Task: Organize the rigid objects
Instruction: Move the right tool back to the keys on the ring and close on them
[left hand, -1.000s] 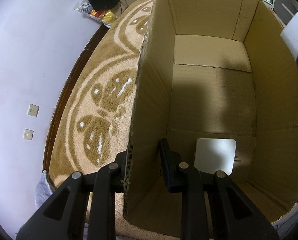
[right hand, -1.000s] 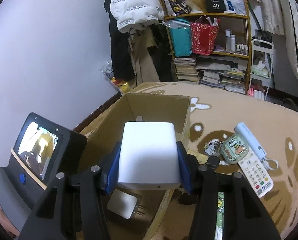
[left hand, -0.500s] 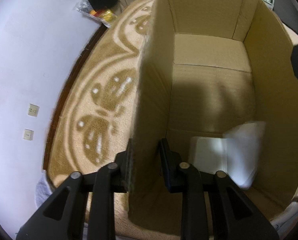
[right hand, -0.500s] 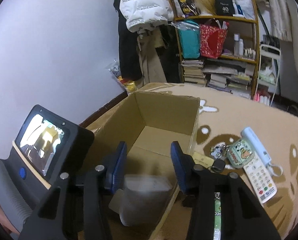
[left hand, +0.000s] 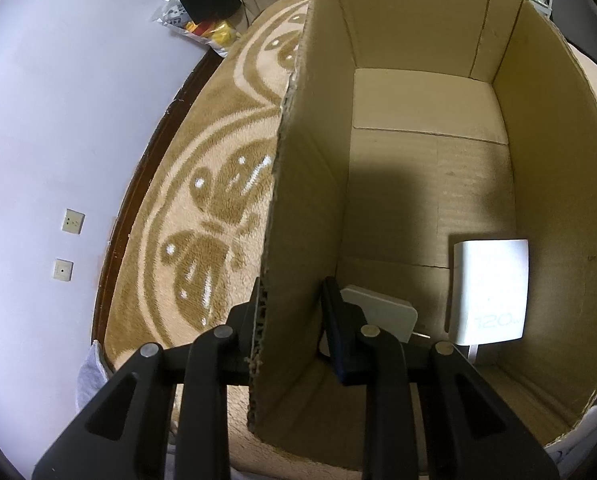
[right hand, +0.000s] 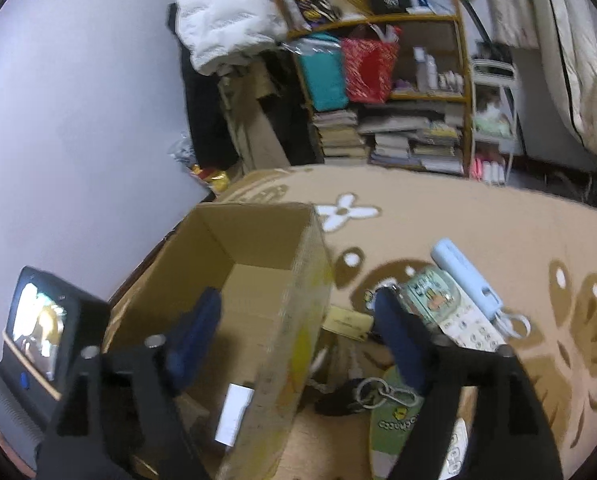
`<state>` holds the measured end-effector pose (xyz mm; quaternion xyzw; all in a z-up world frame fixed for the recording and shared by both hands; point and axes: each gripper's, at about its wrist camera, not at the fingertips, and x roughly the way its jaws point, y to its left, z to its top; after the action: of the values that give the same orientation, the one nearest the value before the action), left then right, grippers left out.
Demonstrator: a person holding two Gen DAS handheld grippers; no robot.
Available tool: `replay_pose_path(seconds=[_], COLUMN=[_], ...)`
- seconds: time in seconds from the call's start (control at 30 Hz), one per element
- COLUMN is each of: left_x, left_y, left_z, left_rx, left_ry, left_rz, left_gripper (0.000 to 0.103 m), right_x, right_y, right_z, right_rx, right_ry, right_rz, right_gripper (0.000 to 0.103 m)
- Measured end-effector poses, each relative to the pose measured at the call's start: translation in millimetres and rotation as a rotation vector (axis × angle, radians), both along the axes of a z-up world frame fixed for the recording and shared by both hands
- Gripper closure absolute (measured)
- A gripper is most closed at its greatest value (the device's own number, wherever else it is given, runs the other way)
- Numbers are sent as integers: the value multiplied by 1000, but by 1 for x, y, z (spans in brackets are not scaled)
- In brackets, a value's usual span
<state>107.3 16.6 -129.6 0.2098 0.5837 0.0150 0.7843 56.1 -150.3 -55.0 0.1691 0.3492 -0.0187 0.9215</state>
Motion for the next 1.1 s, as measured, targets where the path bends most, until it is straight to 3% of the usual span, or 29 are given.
replay_pose_path(seconds=[0.27, 0.97, 1.1], left_x=[1, 1, 1], left_y=[0, 2, 2], left_z=[2, 2, 2], left_rx=[-4, 0, 0], left_ry=[0, 3, 3], left_rz=[3, 1, 1], left_gripper=[78, 77, 77], right_x=[8, 3, 5], right_y=[-11, -43, -46], right_z=[-19, -45, -53], right_rx=[-13, 69, 83], right_ry=[100, 171, 207], right_rz=[-15, -113, -110], right_gripper=[10, 11, 27])
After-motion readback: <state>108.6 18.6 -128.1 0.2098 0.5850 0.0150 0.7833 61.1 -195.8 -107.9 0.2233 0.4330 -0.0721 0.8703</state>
